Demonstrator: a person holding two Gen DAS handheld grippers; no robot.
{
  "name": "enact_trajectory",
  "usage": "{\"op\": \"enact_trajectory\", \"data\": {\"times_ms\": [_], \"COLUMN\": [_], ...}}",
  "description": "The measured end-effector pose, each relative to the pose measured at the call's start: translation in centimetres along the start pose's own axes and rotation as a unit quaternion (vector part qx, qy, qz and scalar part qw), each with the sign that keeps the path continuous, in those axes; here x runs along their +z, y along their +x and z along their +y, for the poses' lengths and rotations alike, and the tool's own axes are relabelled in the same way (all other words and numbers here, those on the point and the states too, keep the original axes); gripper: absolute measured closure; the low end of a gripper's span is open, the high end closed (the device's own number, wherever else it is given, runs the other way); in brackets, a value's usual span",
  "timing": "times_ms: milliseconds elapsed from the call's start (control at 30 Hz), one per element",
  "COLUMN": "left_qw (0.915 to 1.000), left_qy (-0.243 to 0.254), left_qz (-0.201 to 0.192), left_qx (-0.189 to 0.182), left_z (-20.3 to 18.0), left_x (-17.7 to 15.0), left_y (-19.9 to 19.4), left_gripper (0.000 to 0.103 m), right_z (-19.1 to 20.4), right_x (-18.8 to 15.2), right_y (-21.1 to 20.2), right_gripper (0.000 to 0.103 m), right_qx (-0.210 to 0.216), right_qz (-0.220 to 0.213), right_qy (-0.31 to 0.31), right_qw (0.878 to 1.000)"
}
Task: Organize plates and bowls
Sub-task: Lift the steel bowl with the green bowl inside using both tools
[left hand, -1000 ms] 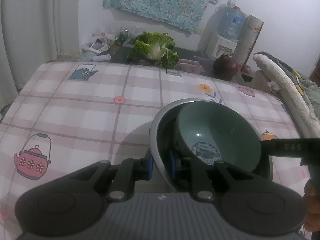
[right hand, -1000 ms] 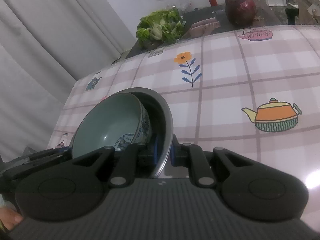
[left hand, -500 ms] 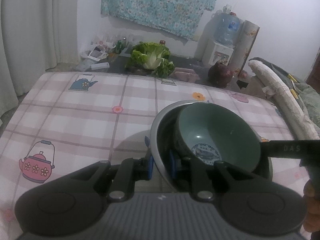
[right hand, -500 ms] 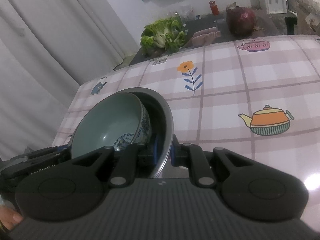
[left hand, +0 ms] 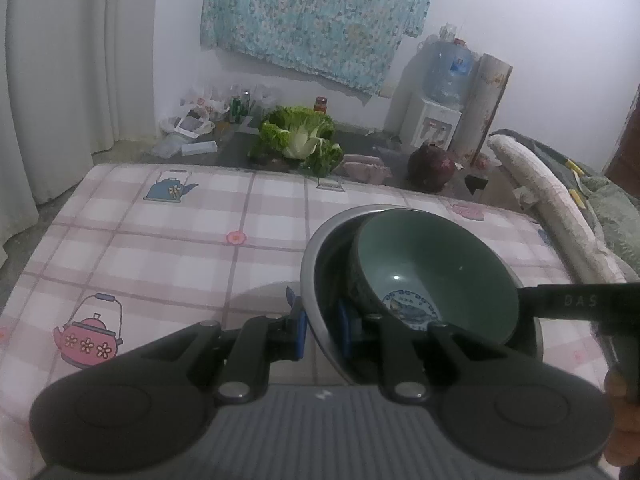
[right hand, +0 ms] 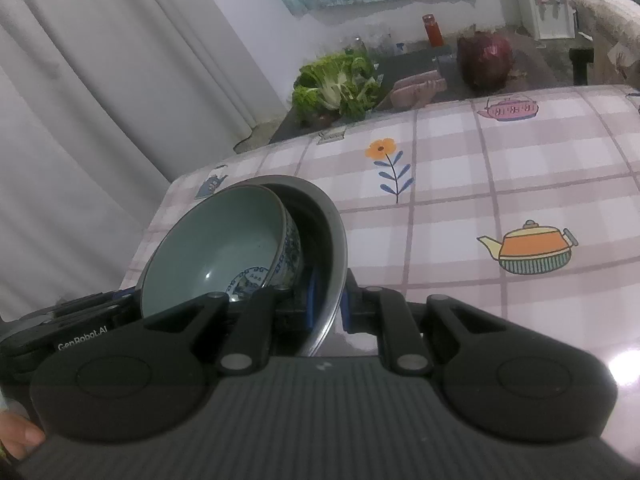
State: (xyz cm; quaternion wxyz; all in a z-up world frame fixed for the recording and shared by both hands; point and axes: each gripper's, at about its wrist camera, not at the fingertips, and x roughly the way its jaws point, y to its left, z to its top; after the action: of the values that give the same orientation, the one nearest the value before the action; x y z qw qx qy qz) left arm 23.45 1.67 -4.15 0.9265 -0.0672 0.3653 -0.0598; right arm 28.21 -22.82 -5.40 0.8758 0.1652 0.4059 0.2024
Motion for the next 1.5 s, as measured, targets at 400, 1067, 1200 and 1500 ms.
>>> {"op": "enact_trajectory", "data": {"times_ms": [400, 1067, 1200, 1500], "left_qw": [0.9998, 0.9989, 0.9990, 0.9981], "left_qy": [0.001, 0.031, 0.029, 0.029], "left_qz": [-0.020, -0.021, -0.003, 0.048], "left_qx": [-0.008, -0.030, -0.034, -0.024], "left_z": [-0.8, -3.6, -3.8, -3.6], "left_x": [-0.3, -7.2, -9.2, -12.7], "left_y": [-3.9, -12.2, -12.2, -10.0], "left_gripper": [0.087, 0.088, 0.088, 0.088], "right_z": [1.7, 3.5, 2.7, 1.1], "right_x": [-0.9, -11.0, -13.4, -17.0], "right_y": [-3.9, -13.7, -14.0, -12.6], "right_gripper": [0.091, 0.089, 0.089, 0.089], "right_qx": [-0.001, -0.014, -0.020, -0.050], "right_qz": [-0.018, -0.020, -0.007, 0.019], "right_qy": [-0.006, 0.017, 0.029, 0.041], "right_qw": [1.000, 1.000, 0.999, 0.998]}}
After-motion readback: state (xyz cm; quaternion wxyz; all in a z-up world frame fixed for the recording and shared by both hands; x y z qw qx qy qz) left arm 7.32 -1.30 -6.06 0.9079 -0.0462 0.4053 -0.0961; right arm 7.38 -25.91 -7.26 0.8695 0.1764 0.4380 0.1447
